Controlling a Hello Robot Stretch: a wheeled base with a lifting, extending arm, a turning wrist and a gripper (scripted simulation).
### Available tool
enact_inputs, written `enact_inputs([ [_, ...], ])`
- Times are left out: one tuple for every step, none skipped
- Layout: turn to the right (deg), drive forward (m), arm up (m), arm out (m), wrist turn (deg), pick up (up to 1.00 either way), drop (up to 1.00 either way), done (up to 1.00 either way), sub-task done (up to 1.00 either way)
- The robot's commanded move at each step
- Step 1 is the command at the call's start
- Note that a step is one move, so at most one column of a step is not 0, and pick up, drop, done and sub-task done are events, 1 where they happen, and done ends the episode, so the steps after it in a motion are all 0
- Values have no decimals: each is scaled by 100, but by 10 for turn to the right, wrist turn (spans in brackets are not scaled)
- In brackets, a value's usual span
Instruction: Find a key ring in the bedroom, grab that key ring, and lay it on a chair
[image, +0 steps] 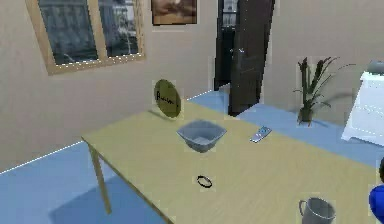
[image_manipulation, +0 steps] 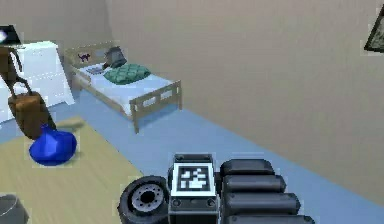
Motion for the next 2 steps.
enact_inputs([
  [-450, 0, 0, 0, 0, 0, 0, 0, 0],
  [-450, 0, 0, 0, 0, 0, 0, 0, 0],
])
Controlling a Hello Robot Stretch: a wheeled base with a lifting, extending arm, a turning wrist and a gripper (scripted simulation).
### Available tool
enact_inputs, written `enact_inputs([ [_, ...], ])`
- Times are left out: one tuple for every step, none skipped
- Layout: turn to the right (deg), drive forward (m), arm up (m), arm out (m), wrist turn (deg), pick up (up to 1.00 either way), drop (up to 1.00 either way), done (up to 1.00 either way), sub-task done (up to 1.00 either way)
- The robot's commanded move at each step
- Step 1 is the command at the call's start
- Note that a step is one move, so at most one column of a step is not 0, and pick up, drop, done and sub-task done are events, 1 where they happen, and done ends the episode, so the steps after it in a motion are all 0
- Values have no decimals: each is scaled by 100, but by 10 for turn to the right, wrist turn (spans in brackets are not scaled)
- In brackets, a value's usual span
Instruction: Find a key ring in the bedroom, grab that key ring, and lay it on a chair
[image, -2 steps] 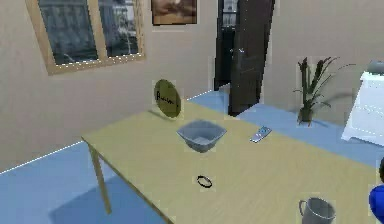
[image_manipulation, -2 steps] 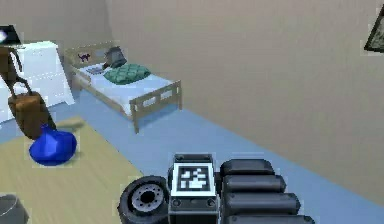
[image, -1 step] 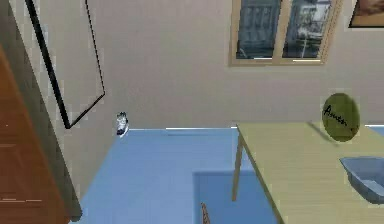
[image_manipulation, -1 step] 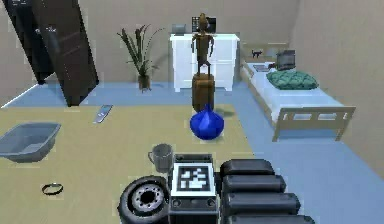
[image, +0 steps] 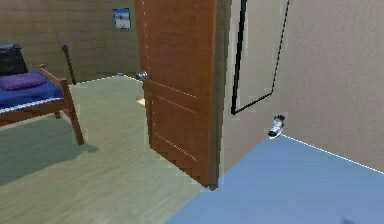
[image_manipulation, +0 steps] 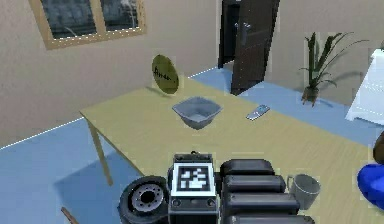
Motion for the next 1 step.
enact_inputs([
  [-30, 0, 0, 0, 0, 0, 0, 0, 0],
])
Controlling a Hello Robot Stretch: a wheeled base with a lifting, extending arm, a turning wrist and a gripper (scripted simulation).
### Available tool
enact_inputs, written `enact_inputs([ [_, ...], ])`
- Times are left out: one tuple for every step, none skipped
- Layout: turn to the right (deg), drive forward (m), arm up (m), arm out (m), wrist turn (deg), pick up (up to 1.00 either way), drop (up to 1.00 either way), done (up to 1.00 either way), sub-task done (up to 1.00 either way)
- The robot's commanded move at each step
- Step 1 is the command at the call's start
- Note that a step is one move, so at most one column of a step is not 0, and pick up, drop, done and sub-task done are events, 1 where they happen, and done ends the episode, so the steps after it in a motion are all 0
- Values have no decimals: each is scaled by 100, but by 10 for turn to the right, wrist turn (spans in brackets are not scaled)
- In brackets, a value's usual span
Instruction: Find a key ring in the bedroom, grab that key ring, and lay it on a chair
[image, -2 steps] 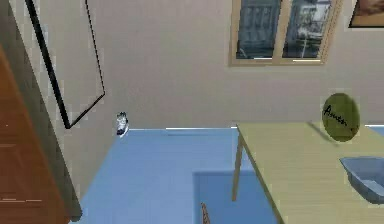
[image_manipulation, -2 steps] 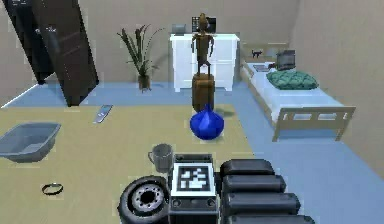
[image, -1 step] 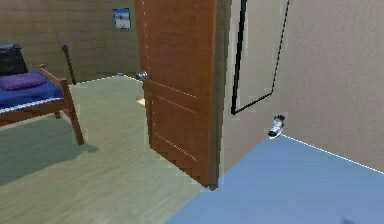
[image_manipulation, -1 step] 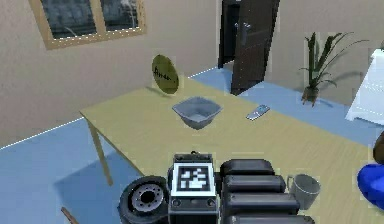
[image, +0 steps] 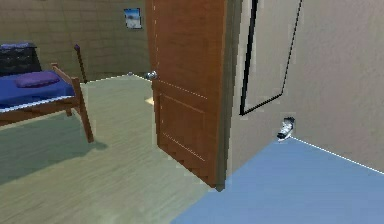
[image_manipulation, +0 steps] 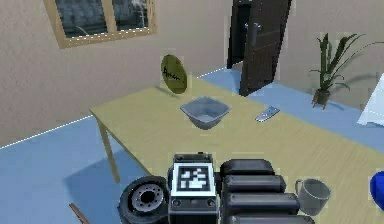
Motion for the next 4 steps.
enact_inputs([
  [0, 0, 0, 22, 0, 0, 0, 0, 0],
  [0, 0, 0, 0, 450, 0, 0, 0, 0],
  [0, 0, 0, 0, 450, 0, 0, 0, 0],
  [0, 0, 0, 0, 30, 0, 0, 0, 0],
])
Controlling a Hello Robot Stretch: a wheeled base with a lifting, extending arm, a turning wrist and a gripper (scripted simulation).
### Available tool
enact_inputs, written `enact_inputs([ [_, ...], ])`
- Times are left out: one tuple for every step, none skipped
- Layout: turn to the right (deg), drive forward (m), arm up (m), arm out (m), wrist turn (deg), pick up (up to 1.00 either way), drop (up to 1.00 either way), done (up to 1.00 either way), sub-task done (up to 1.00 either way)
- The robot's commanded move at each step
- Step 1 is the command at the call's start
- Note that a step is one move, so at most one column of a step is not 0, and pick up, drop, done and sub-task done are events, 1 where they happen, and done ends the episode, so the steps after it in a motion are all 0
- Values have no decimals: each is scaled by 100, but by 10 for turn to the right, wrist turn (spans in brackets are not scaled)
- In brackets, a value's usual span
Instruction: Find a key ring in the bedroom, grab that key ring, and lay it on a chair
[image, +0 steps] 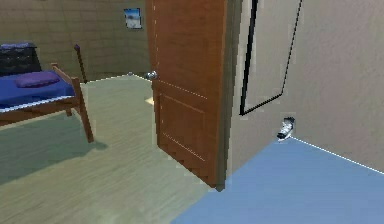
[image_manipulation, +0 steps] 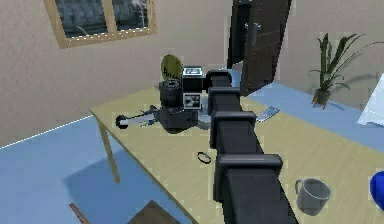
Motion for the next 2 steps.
enact_inputs([
  [0, 0, -40, 0, 0, 0, 0, 0, 0],
  [0, 0, -50, 0, 0, 0, 0, 0, 0],
])
